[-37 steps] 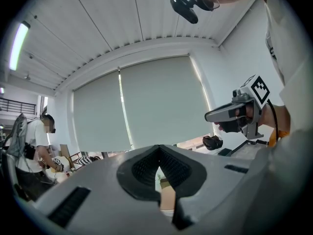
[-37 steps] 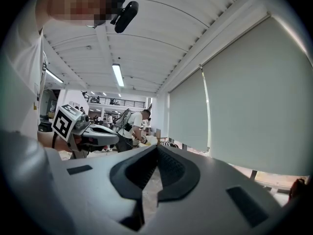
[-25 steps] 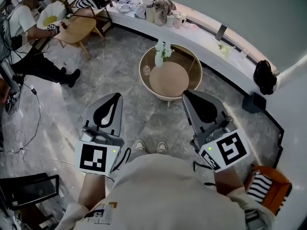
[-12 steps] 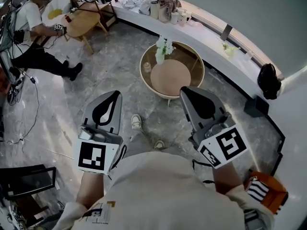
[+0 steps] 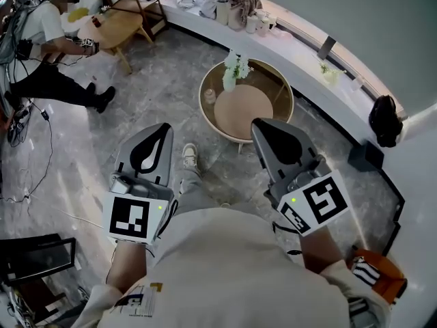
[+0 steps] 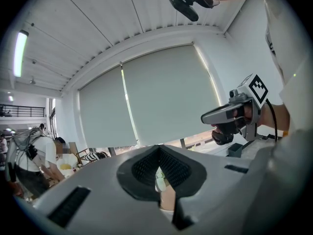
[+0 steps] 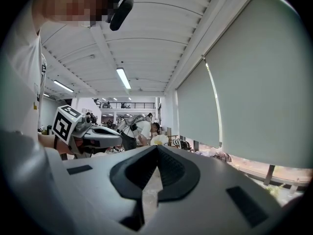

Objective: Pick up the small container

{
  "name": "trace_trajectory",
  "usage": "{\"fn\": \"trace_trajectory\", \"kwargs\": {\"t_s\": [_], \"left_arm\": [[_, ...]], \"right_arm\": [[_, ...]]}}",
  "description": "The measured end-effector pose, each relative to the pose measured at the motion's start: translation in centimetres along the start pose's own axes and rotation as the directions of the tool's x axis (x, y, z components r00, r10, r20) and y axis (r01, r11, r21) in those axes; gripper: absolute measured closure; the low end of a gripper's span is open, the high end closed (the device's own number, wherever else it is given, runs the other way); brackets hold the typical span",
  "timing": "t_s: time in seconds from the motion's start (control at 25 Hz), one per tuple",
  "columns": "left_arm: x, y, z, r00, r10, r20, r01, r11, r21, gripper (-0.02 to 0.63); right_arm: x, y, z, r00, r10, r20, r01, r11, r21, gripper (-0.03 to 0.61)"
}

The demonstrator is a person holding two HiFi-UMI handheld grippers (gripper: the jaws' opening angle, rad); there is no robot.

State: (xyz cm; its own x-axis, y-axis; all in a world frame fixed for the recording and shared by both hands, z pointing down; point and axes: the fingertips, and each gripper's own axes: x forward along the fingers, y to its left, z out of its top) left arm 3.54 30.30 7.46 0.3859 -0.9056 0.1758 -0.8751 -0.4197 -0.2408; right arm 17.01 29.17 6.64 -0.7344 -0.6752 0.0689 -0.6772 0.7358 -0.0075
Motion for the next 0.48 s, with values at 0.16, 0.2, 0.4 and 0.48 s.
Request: {"fn": "trace_trajectory", "kwargs": {"t_s": [0.16, 0.2, 0.4, 0.48], "left_arm": [[2.2, 1.9, -0.8, 1.000, -0.018, 0.000, 0.018, 1.000, -0.007, 0.606], [2.9, 2.5, -1.0, 1.000, -0.024, 0.001, 0.024, 1.000, -0.009, 0.606], [6.9, 5.7, -2.5, 0.997, -0.074, -0.026, 0.074, 0.997, -0.008, 0.606], [8.6, 7.3, -2.7, 0.996, -0.085, -0.031, 0.085, 0.996, -0.009, 0.606]], "right_arm": [[2.5, -1.0, -0.7, 1.000, -0.016, -0.016, 0.016, 1.000, 0.007, 0.572], [3.2, -1.3, -0.9, 1.000, -0.020, -0.024, 0.020, 1.000, 0.009, 0.572], [7.8, -3.1, -1.8, 0.997, -0.034, -0.067, 0.035, 0.999, 0.014, 0.572], [10.0, -3.9, -1.9, 0.996, -0.040, -0.076, 0.041, 0.999, 0.011, 0.572]]}}
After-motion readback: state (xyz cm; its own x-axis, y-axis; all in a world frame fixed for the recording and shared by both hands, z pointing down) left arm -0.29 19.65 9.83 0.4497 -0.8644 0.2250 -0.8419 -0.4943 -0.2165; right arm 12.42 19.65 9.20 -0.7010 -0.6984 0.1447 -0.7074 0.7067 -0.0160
